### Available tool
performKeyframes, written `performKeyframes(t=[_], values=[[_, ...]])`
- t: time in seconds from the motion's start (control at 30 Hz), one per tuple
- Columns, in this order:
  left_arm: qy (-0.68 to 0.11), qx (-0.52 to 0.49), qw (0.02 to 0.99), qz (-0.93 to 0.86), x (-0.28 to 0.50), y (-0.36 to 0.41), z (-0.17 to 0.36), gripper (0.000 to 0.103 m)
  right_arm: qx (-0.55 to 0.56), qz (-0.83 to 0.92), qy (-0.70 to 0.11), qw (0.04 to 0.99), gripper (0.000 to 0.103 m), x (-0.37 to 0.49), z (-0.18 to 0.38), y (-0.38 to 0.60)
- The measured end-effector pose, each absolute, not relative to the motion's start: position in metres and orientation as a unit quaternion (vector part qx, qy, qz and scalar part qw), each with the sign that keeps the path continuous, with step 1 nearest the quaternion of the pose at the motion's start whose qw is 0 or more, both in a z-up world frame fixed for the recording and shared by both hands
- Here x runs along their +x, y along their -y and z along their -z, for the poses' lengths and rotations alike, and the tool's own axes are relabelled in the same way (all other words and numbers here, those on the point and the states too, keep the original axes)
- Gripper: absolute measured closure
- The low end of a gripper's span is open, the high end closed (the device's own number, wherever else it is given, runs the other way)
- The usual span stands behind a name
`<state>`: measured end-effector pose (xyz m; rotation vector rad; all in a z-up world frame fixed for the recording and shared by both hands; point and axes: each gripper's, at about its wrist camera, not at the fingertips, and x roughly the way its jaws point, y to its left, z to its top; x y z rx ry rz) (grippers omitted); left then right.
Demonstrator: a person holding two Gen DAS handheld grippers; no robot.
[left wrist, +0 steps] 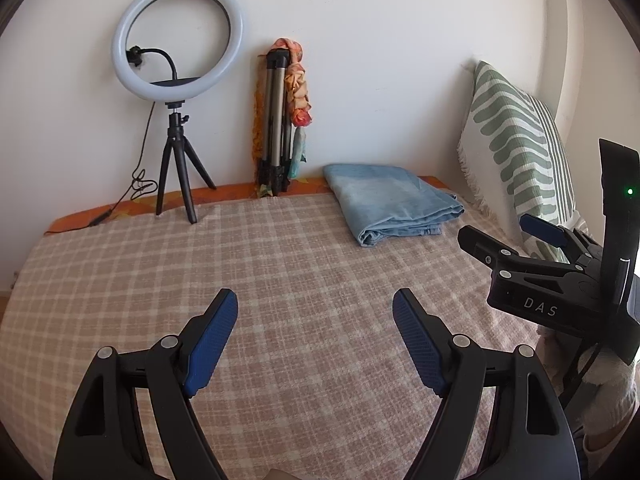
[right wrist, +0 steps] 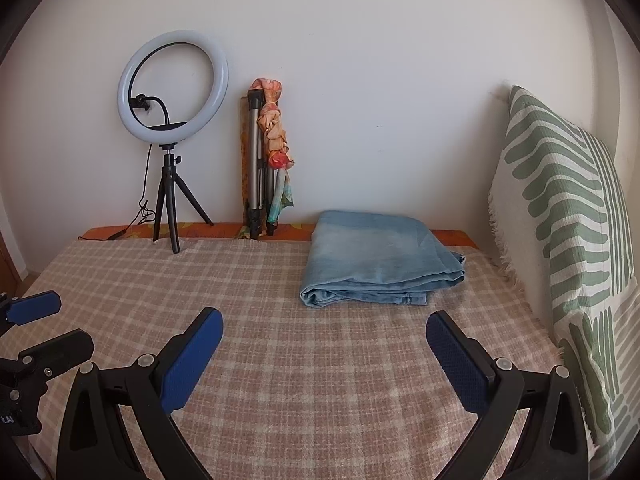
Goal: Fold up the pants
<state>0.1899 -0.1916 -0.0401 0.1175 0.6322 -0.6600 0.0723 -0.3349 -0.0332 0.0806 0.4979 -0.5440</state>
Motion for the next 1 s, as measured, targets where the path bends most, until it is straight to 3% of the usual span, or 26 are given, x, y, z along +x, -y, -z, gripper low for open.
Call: performKeyframes(t=[1.0], values=[[-0.300,0.059,0.895,0.325,0.1854,0.1933,0.0345,0.023,0.040,0.264,-0.242,0.933,0.000,0.0698,0.0301,0.3291]])
